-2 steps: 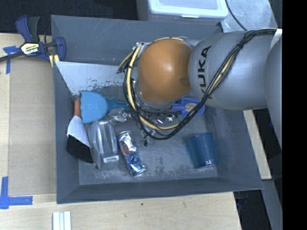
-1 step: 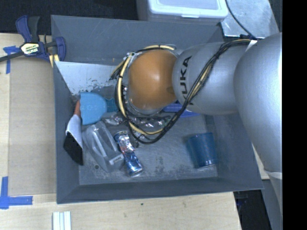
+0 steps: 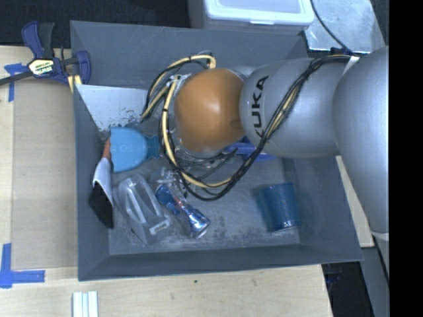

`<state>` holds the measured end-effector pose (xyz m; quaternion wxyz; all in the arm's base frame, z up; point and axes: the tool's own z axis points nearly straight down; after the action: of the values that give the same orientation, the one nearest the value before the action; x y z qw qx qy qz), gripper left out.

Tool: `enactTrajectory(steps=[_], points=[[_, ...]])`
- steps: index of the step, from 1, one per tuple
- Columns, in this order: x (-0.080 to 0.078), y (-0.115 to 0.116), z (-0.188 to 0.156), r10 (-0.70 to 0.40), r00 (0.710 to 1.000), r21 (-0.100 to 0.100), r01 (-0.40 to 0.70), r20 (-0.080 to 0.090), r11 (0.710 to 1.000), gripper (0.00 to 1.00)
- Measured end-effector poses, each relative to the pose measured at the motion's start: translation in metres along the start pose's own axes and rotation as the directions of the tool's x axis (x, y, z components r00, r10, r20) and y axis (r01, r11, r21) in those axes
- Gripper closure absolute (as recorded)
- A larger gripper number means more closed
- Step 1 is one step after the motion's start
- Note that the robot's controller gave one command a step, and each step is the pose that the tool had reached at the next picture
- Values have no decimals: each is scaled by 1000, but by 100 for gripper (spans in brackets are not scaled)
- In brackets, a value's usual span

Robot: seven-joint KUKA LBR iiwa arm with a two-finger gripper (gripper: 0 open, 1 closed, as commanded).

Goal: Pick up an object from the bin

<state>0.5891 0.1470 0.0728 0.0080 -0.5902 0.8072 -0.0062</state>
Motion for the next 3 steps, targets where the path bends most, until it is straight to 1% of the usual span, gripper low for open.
enactTrajectory(steps=[2, 3], points=[[0, -1, -2, 3, 1000, 1, -3, 1, 1000, 100], [0, 0, -19, 5, 1000, -2, -5, 1, 1000, 100]])
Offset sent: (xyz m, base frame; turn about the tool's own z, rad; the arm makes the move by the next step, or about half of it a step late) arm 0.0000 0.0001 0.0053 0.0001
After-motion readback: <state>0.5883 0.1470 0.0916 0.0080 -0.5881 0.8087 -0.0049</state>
